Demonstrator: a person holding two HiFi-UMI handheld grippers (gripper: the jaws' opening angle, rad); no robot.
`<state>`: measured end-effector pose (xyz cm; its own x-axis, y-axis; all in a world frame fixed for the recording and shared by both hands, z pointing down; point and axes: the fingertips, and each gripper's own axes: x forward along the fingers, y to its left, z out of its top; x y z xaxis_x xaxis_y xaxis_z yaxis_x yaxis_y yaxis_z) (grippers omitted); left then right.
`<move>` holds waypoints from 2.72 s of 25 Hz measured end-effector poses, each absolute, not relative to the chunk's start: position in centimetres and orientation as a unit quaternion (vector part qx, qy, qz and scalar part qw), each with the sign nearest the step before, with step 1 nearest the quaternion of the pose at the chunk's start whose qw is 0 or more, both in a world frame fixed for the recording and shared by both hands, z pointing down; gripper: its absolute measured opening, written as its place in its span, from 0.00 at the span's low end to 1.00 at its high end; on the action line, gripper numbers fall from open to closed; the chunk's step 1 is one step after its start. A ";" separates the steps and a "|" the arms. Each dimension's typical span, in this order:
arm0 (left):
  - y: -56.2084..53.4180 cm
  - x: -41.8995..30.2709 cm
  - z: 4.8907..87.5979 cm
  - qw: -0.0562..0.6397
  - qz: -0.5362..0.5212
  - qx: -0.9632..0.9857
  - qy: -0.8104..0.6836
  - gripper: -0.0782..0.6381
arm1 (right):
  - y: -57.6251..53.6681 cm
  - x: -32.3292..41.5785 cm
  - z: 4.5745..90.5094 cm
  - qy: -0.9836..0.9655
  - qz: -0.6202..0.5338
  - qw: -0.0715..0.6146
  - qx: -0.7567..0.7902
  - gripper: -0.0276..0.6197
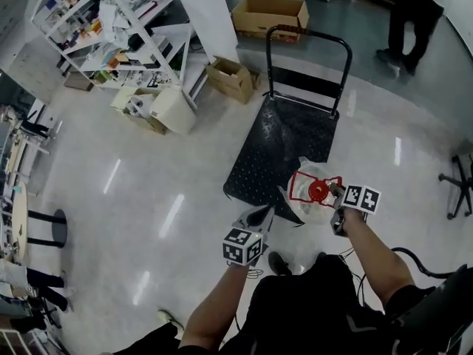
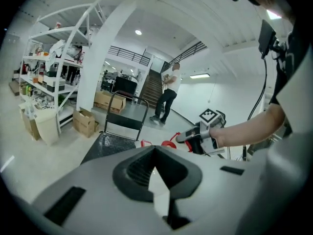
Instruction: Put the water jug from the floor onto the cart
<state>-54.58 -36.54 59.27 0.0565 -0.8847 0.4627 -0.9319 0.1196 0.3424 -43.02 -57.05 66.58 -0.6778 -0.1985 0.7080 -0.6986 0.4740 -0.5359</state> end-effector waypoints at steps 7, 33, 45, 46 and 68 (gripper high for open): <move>-33.1 -60.9 60.0 0.314 0.019 0.609 -0.728 0.10 | -54.1 -54.0 66.9 -0.824 0.417 0.320 0.212 0.16; -32.2 -68.6 64.1 0.380 -0.001 0.498 -0.780 0.10 | -54.7 -67.9 77.2 -0.804 0.408 0.415 0.125 0.16; -34.9 -67.6 63.7 0.370 0.013 0.535 -0.760 0.10 | -59.2 -65.2 79.2 -0.814 0.388 0.407 0.146 0.16; -34.8 -67.7 63.5 0.365 0.013 0.535 -0.762 0.10 | -59.3 -65.1 78.9 -0.819 0.381 0.403 0.145 0.16; -36.0 -61.0 48.5 0.168 -0.043 0.669 -0.723 0.10 | -55.1 -53.6 49.3 -0.963 0.124 0.189 0.146 0.05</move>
